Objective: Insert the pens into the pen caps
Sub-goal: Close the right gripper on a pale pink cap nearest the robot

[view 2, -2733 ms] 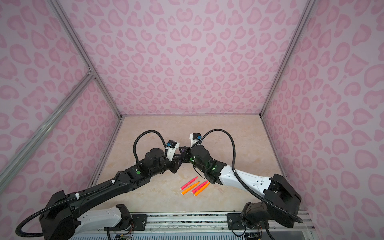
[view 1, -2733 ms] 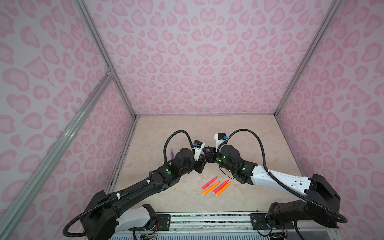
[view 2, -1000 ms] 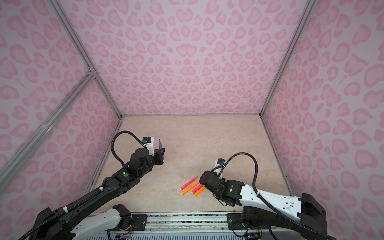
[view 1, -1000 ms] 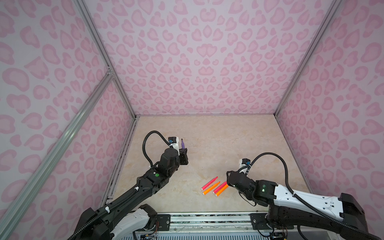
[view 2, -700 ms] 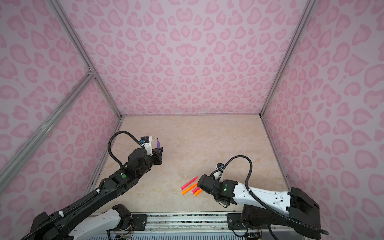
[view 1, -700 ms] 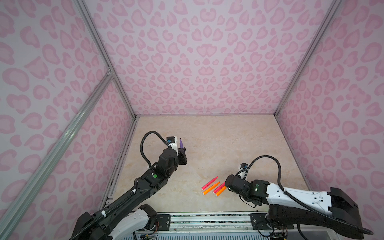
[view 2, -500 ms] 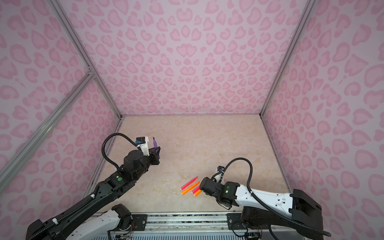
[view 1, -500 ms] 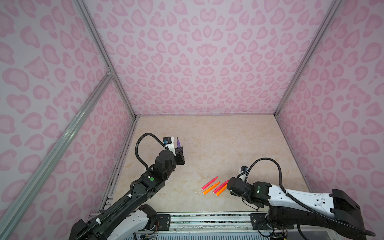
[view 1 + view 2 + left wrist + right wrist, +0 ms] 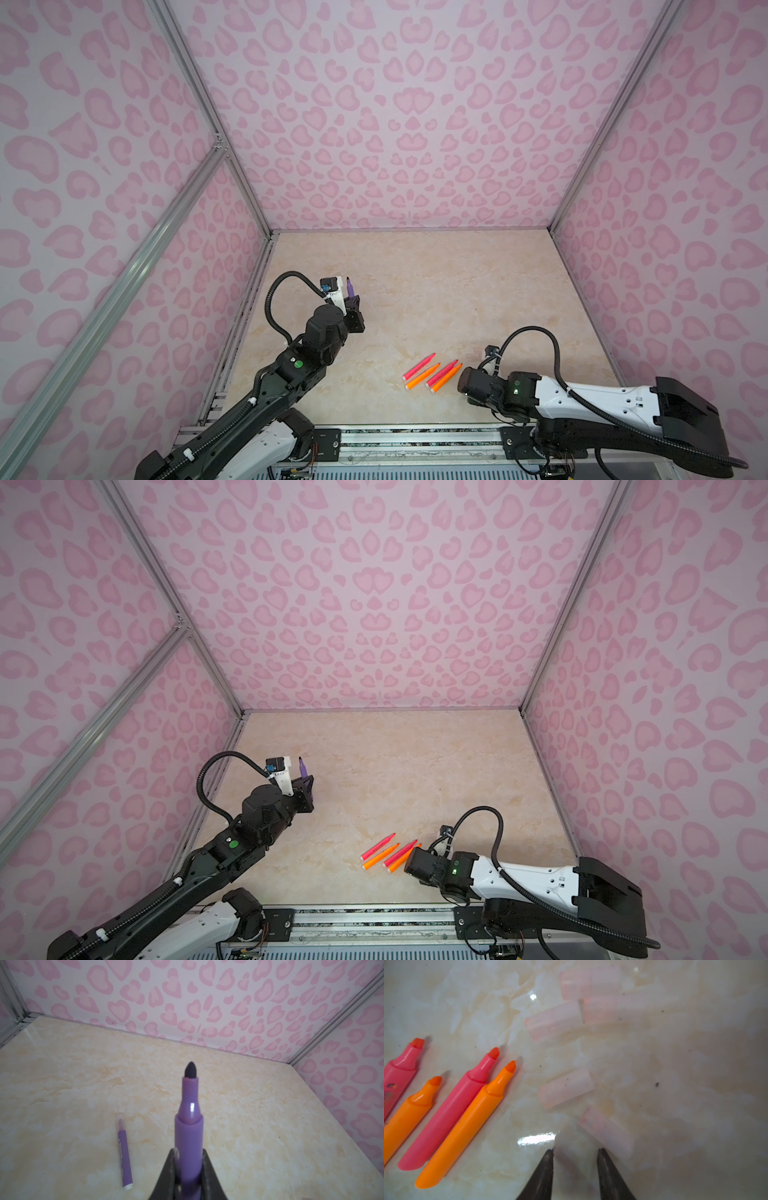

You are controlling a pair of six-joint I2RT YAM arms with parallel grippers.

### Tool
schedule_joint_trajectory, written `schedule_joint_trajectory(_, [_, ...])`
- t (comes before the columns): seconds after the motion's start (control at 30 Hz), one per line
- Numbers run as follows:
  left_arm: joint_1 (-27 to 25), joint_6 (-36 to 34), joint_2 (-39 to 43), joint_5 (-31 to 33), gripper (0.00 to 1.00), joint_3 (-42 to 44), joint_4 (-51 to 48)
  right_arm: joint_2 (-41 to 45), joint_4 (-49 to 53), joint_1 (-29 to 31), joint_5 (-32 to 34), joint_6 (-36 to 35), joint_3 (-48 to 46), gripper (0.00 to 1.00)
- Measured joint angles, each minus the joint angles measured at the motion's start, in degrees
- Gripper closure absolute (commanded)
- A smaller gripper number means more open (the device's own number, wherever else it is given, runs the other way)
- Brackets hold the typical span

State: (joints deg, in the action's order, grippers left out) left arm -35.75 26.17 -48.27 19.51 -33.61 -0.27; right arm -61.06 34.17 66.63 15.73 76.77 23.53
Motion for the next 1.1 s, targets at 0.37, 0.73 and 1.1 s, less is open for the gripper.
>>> schedule_joint_trajectory(0.37, [0.0, -0.8, 0.8, 0.4, 0.97, 0.0, 0.0, 0.0, -2.0, -5.1, 4.0, -0.8, -1.7, 0.56])
schedule_joint_trajectory(0.73, [0.0, -0.8, 0.8, 0.4, 0.97, 0.0, 0.0, 0.9, -4.5, -9.3, 6.7, -3.1, -3.6, 0.63])
schedule_joint_trajectory(1.1, [0.0, -0.8, 0.9, 0.4, 0.97, 0.0, 0.0, 3.4, -4.8, -9.5, 6.5, -4.0, -5.0, 0.69])
